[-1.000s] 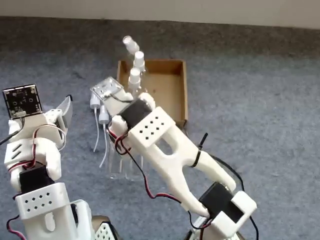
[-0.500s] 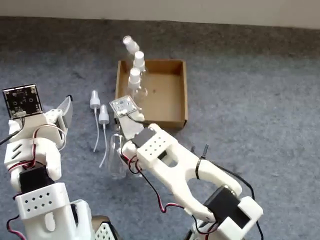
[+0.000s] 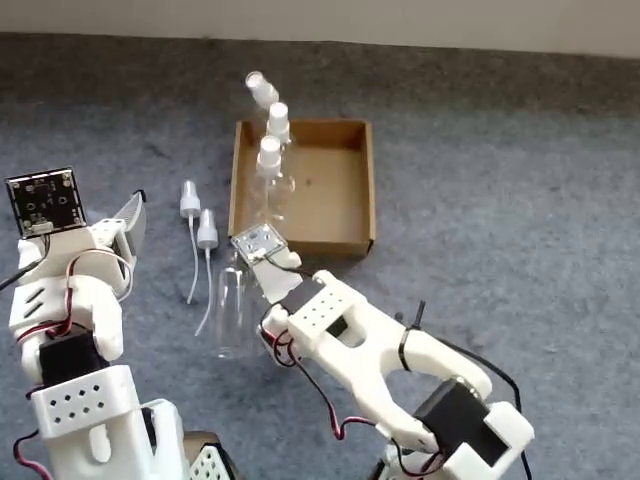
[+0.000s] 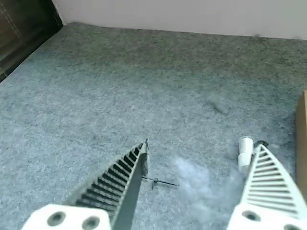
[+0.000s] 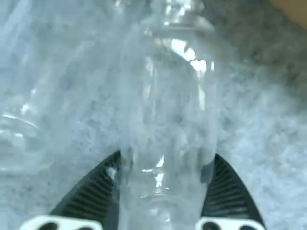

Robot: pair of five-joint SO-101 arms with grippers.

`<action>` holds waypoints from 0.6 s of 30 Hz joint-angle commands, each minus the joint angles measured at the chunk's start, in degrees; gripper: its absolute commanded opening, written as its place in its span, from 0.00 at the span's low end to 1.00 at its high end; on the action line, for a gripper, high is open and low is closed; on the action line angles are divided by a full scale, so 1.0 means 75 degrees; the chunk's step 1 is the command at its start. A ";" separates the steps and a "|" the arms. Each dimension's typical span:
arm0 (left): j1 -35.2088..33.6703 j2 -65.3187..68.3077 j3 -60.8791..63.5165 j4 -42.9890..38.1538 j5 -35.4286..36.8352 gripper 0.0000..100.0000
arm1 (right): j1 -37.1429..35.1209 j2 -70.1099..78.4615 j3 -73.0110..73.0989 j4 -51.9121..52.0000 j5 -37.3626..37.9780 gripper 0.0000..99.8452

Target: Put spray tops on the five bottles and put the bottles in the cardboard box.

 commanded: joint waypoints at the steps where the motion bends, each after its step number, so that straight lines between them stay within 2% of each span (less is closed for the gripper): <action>1: 0.0123 0.0053 -0.0275 -0.0012 0.0070 0.30 | 0.0252 -0.0123 0.0205 0.0697 0.0539 0.11; 7: 0.0123 0.0053 -0.0275 -0.0012 0.0070 0.30 | 0.1190 -0.1272 0.0311 0.1823 0.1582 0.11; 10: 0.0123 0.0053 -0.0275 -0.0012 0.0070 0.30 | 0.2127 -0.2538 0.0873 0.2409 0.2415 0.08; 12: 0.0123 0.0053 -0.0275 -0.0012 0.0070 0.30 | 0.2995 -0.3522 0.1178 0.2725 0.2930 0.05; 15: 0.0123 0.0053 -0.0275 -0.0012 0.0082 0.30 | 0.4788 -0.4695 0.1272 0.2971 0.3563 0.02; 18: 0.0182 0.0053 -0.0275 -0.0012 0.0082 0.30 | 0.6476 -0.4988 0.1201 0.2842 0.4161 0.02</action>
